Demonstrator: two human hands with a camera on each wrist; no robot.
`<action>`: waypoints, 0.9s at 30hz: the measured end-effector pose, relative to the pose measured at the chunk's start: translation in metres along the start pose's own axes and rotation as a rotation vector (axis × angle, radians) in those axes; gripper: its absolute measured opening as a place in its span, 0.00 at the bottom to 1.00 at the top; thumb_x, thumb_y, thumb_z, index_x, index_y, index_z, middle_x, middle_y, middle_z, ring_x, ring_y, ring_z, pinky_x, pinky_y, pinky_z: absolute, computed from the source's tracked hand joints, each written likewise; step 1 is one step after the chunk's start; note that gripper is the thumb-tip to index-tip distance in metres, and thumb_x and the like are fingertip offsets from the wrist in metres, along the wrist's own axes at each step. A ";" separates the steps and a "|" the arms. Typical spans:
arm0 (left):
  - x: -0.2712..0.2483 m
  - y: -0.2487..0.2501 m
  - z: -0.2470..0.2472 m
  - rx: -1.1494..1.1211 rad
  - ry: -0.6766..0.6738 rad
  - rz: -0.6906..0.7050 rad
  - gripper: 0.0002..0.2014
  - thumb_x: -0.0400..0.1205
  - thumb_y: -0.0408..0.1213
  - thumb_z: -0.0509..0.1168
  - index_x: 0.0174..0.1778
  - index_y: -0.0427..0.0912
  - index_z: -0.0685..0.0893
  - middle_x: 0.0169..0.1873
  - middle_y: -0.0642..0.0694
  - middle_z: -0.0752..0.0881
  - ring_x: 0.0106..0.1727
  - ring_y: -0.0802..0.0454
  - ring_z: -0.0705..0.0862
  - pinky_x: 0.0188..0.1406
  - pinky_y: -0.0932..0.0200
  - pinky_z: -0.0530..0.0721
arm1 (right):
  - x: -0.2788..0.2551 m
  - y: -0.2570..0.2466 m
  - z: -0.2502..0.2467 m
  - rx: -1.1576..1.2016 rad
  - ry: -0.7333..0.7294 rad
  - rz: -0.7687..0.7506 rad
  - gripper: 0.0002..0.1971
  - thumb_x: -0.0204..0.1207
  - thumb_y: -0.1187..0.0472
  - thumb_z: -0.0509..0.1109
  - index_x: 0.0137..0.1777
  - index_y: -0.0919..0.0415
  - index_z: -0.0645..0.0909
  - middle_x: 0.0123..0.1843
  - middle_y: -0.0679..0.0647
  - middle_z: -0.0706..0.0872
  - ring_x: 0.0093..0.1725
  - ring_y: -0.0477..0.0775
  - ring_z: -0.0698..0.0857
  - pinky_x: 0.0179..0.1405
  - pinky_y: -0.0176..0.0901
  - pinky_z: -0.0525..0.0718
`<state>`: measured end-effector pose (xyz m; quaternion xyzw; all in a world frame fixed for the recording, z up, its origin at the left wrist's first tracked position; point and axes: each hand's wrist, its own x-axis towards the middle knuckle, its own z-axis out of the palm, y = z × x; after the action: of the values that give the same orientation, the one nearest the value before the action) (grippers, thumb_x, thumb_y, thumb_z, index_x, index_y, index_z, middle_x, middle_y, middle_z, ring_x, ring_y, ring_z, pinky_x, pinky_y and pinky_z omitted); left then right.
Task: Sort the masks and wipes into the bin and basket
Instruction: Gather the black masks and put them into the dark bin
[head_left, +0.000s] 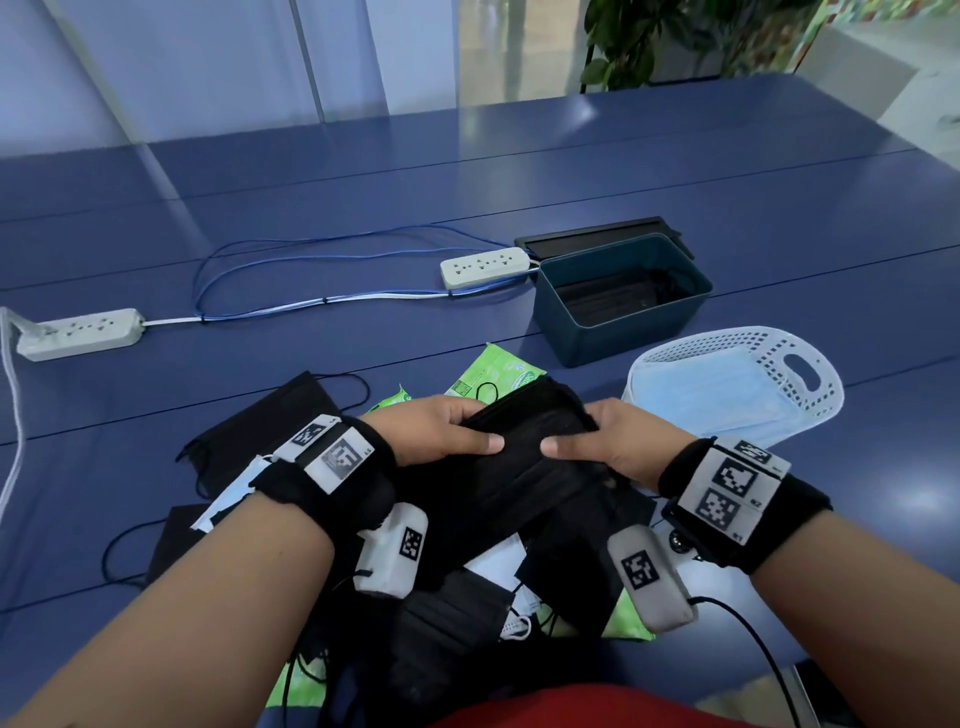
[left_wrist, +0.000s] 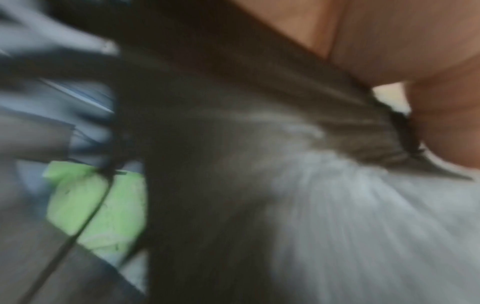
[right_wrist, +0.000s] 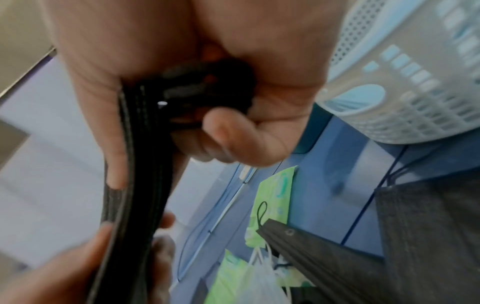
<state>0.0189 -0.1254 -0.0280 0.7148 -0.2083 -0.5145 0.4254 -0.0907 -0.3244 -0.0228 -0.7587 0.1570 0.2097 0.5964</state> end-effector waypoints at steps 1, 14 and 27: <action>0.000 -0.002 -0.003 -0.045 0.015 0.013 0.15 0.77 0.39 0.71 0.58 0.40 0.83 0.46 0.47 0.89 0.45 0.52 0.87 0.55 0.55 0.84 | -0.002 -0.001 -0.002 0.108 0.044 -0.009 0.05 0.74 0.60 0.73 0.39 0.59 0.83 0.25 0.51 0.87 0.20 0.44 0.82 0.16 0.32 0.76; 0.000 -0.036 -0.005 -0.576 0.331 0.151 0.07 0.80 0.23 0.62 0.51 0.35 0.81 0.39 0.44 0.87 0.35 0.57 0.87 0.41 0.66 0.86 | -0.002 0.025 -0.029 0.304 0.288 -0.008 0.10 0.75 0.62 0.70 0.34 0.64 0.78 0.19 0.52 0.77 0.15 0.46 0.72 0.15 0.33 0.68; -0.017 -0.018 -0.019 -0.947 0.268 0.263 0.07 0.76 0.35 0.59 0.33 0.39 0.77 0.13 0.51 0.64 0.13 0.57 0.65 0.25 0.62 0.82 | 0.002 0.035 -0.030 0.288 0.353 0.060 0.10 0.77 0.59 0.70 0.35 0.61 0.80 0.19 0.50 0.75 0.17 0.46 0.72 0.16 0.35 0.69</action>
<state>0.0272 -0.0953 -0.0309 0.4712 0.0160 -0.3982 0.7868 -0.1021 -0.3622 -0.0470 -0.6857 0.3097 0.0670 0.6553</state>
